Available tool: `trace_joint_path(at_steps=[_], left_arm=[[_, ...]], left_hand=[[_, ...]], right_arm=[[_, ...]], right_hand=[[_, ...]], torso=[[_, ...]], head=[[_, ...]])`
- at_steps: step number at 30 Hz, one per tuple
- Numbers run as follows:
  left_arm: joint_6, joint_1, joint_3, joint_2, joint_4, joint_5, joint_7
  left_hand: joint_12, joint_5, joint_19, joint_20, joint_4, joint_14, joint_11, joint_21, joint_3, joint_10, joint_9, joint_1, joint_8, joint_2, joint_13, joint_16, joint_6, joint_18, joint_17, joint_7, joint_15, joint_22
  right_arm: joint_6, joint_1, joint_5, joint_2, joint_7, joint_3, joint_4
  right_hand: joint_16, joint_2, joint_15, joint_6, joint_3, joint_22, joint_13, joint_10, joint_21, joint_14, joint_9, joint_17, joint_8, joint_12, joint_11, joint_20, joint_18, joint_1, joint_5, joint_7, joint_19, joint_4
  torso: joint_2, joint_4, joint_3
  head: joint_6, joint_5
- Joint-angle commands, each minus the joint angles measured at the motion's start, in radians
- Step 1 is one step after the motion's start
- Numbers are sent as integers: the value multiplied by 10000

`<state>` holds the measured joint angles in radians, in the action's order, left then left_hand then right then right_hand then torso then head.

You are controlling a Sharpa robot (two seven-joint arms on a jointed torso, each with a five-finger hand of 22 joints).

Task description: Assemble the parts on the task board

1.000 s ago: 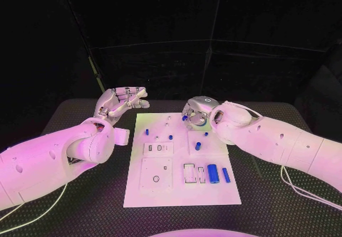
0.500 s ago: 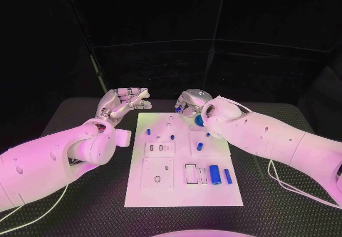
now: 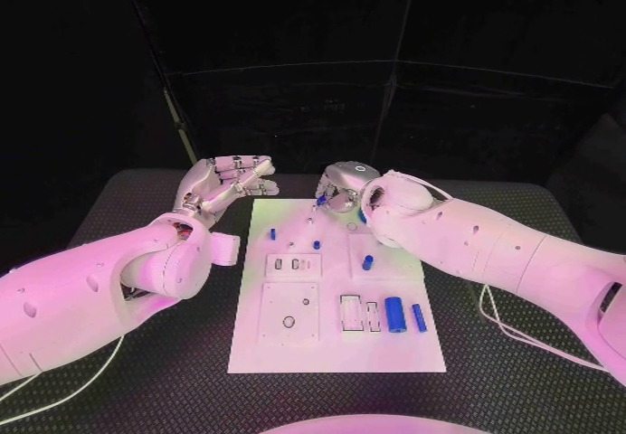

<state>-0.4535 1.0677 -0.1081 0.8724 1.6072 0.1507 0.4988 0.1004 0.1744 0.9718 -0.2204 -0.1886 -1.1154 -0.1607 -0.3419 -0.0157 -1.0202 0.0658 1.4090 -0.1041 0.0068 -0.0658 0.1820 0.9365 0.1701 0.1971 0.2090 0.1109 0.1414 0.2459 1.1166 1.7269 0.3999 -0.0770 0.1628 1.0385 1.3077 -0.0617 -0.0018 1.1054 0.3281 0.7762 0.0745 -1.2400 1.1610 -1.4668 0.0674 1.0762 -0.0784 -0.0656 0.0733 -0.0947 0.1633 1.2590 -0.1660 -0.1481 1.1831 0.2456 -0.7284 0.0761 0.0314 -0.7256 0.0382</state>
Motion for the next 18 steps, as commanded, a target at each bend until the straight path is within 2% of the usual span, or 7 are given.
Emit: trace_joint_path(at_steps=[1, 4, 7, 18], left_arm=[[112, 26, -18, -5, 47, 47, 35], [111, 33, -21, 8, 70, 47, 34], [114, 39, -24, 9, 86, 47, 35], [116, 46, -29, 2, 89, 47, 29]], left_hand=[[-50, -37, 53, 17, 58, -45, -19, 18, 3, -16, -12, 69, 64, 9, 15, -46, 51, 121, 9, -2, 15, -9], [-50, -37, 53, 17, 58, -45, -19, 18, 3, -16, -12, 69, 64, 9, 15, -46, 51, 121, 9, -2, 15, -9], [-50, -37, 53, 17, 58, -45, -19, 18, 3, -16, -12, 69, 64, 9, 15, -46, 51, 121, 9, -2, 15, -9], [-75, -38, 53, 15, 65, -42, -23, 27, 9, -5, -13, 69, 84, 9, 16, -67, 47, 120, 18, -2, 19, -16]], right_arm=[[-377, 33, -8, -65, 86, 6, -73], [-362, 34, 0, -112, 90, 5, -133], [-307, 35, 16, -164, 99, 5, -185], [-346, 37, 56, -332, 116, 5, -375]], right_hand=[[46, 123, -74, 64, 44, 15, 3, -66, 58, -318, 26, 2, -22, 12, 5, -12, -195, -12, 46, 16, 30, -33], [46, 124, -74, 64, 45, 14, 2, -65, 58, -318, 26, 2, -22, 12, 5, -12, -195, -13, 47, 16, 29, -35], [47, 126, -73, 63, 46, 15, 2, -64, 59, -317, 25, 2, -21, 13, 5, -12, -195, -16, 49, 16, 28, -38], [59, 154, -71, 55, 57, 22, -2, -52, 70, -316, 22, 10, -9, 18, 7, -15, -194, -42, 75, 17, 18, -67]], torso=[[-44, 26, 20], [-59, 40, 26], [-63, 33, 16], [-64, 21, 31]], head=[[-47, 8], [-40, 21], [-66, -5], [-100, -23]])
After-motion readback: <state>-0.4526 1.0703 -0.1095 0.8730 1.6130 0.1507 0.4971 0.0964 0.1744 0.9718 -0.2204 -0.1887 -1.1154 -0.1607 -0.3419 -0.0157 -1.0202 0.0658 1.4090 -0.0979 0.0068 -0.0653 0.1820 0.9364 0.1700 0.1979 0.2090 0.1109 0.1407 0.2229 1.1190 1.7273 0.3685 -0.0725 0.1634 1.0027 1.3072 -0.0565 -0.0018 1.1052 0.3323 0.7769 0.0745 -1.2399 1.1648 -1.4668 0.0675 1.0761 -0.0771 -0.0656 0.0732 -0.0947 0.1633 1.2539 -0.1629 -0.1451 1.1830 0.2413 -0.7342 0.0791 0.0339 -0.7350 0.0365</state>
